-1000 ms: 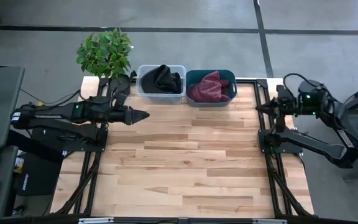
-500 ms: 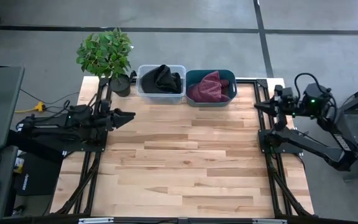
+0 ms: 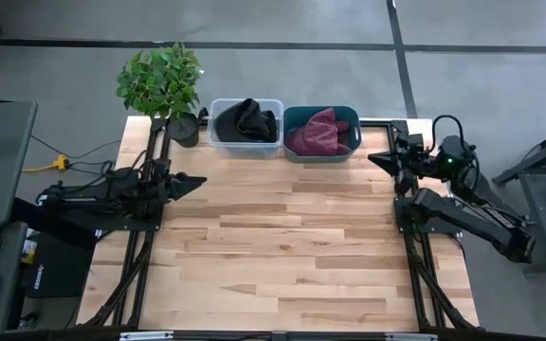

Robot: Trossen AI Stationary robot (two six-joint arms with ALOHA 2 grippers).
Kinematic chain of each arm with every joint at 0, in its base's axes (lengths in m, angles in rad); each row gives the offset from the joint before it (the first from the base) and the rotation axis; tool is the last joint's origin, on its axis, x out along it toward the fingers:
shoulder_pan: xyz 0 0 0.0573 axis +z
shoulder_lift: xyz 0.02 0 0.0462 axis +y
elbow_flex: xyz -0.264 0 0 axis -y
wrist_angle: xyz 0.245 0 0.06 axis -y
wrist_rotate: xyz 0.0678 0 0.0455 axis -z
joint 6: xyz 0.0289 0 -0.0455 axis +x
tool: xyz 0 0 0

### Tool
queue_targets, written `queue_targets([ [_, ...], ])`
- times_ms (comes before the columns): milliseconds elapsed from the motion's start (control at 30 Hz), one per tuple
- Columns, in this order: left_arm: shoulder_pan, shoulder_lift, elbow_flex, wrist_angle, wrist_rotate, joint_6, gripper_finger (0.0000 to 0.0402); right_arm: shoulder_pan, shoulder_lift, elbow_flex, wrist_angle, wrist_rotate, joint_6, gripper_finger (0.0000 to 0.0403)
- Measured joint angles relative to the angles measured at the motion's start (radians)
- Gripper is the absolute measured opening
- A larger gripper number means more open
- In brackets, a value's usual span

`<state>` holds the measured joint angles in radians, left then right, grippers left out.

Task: Pick & Place hat
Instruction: Return to Home Position

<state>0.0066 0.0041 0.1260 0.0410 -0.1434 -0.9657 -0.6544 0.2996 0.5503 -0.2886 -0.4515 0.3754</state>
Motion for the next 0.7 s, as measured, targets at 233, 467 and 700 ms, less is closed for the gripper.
queue_targets([
  [233, 0.000, 0.003, -0.096, 0.071, 0.028, -0.036, 0.0284, 0.000, 0.000, -0.001, 0.033, 0.037, -0.010, 0.0000],
  [467, 0.000, 0.003, -0.110, 0.037, 0.016, -0.041, 0.0284, 0.000, 0.000, -0.001, 0.028, 0.040, -0.014, 0.0000],
  [700, 0.000, 0.014, -0.111, -0.012, 0.049, -0.053, 0.0284, 0.000, 0.000, -0.001, 0.001, 0.042, -0.015, 0.0000],
])
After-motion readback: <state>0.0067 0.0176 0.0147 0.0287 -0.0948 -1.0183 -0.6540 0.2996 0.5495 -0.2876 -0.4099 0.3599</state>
